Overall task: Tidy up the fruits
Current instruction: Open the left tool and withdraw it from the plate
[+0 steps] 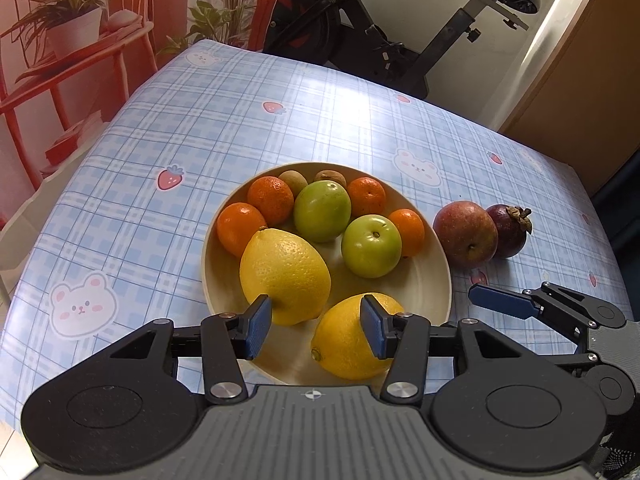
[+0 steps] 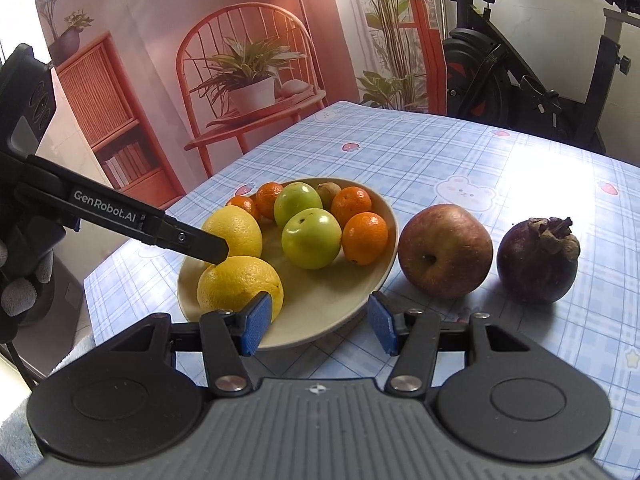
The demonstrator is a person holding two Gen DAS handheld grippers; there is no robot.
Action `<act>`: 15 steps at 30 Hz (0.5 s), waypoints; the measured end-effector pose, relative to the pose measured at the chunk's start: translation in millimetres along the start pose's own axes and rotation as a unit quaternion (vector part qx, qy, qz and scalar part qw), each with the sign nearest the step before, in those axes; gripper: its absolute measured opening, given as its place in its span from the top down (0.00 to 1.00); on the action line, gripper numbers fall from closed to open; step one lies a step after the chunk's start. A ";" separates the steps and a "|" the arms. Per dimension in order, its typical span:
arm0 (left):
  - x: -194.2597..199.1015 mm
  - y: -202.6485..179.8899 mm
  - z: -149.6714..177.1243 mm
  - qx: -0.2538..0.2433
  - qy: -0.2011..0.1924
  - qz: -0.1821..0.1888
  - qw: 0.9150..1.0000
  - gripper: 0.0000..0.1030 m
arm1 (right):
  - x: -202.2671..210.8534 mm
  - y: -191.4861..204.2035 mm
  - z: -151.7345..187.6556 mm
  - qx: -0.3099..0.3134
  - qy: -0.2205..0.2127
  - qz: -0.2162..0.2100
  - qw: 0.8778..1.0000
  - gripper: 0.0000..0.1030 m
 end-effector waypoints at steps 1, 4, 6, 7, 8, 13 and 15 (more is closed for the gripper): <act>0.9 -0.6 1.1 -0.004 -0.002 -0.002 1.000 0.49 | 1.8 -1.0 -0.2 0.003 -0.004 0.004 1.000 0.45; 4.5 -0.9 3.8 -0.013 -0.007 -0.008 1.000 0.49 | 6.6 -5.2 0.0 0.009 -0.015 0.021 1.000 0.45; 6.7 -2.6 4.3 -0.024 -0.012 -0.012 1.000 0.51 | 11.2 -10.2 -0.4 0.012 -0.029 0.038 0.999 0.45; 8.6 -3.5 4.1 -0.029 -0.017 -0.012 0.999 0.51 | 13.7 -12.5 -0.9 0.014 -0.037 0.046 0.998 0.45; 11.4 -4.5 3.0 -0.032 -0.024 -0.011 0.999 0.51 | 16.4 -15.3 -1.0 0.014 -0.044 0.053 0.998 0.45; 25.9 -17.0 -13.9 -0.025 -0.069 0.012 0.997 0.51 | 29.4 -36.3 2.1 0.005 -0.069 0.086 0.994 0.45; 27.9 -27.3 -22.0 -0.027 -0.083 0.021 0.996 0.51 | 34.8 -46.5 3.8 -0.004 -0.075 0.096 0.993 0.45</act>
Point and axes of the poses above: each gripper's, at about its wrist camera, not at the fingertips, and x roughly against the way its jaws point, y to its left, z to its underside, the point moved 8 cm from there along -x, roughly the way its jaws point, and after that the axes turned 9 degrees about x, right-handed, at the moved point
